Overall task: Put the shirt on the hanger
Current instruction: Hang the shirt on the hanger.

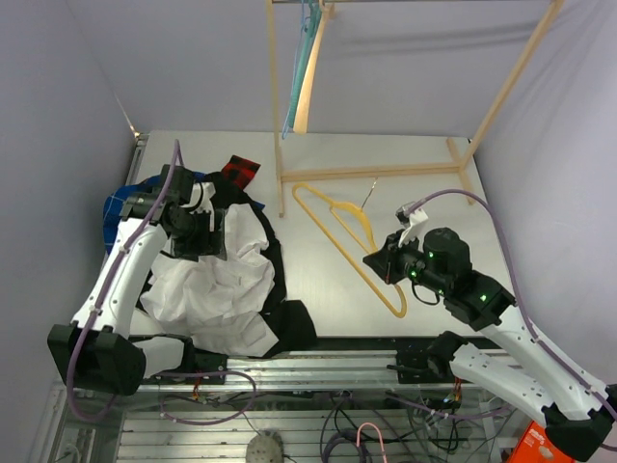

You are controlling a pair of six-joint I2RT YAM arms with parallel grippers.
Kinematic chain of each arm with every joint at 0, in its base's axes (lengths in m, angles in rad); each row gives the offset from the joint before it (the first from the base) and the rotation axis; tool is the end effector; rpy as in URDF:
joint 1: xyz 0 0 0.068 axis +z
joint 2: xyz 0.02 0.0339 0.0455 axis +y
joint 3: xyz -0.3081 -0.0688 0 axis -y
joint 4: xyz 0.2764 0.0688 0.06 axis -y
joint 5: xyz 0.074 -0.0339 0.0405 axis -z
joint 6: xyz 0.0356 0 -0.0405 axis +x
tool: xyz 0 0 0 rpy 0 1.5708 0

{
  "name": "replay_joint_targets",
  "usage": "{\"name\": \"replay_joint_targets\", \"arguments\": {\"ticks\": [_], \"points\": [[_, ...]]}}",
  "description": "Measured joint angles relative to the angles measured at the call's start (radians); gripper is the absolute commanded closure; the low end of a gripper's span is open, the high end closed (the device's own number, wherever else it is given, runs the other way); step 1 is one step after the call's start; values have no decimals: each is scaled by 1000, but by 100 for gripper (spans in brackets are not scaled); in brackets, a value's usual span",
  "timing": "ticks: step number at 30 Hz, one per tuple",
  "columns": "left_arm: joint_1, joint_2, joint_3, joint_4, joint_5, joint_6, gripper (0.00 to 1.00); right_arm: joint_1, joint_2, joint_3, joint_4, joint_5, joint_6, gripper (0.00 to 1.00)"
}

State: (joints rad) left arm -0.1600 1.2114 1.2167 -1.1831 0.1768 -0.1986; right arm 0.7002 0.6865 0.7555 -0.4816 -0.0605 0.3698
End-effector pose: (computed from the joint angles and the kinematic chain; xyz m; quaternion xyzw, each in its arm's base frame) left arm 0.2255 -0.0427 0.3626 -0.0016 0.9771 -0.1199 0.1759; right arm 0.1161 0.1006 0.3438 -0.1539 0.8225 0.3007 0.4577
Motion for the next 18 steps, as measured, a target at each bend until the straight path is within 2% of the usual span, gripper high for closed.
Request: {"name": "replay_joint_targets", "arguments": {"ticks": [6, 9, 13, 18], "points": [[-33, 37, -29, 8, -38, -58, 24, 0, -21, 0, 6, 17, 10, 100], [-61, 37, -43, 13, -54, -75, 29, 0, -44, 0, 6, 26, 13, 100], [-105, 45, -57, 16, -88, -90, 40, 0, -53, 0, 4, 35, 12, 100], [-105, 80, -61, 22, -122, -101, 56, 0, -64, 0, -4, 48, 12, 100]]}}
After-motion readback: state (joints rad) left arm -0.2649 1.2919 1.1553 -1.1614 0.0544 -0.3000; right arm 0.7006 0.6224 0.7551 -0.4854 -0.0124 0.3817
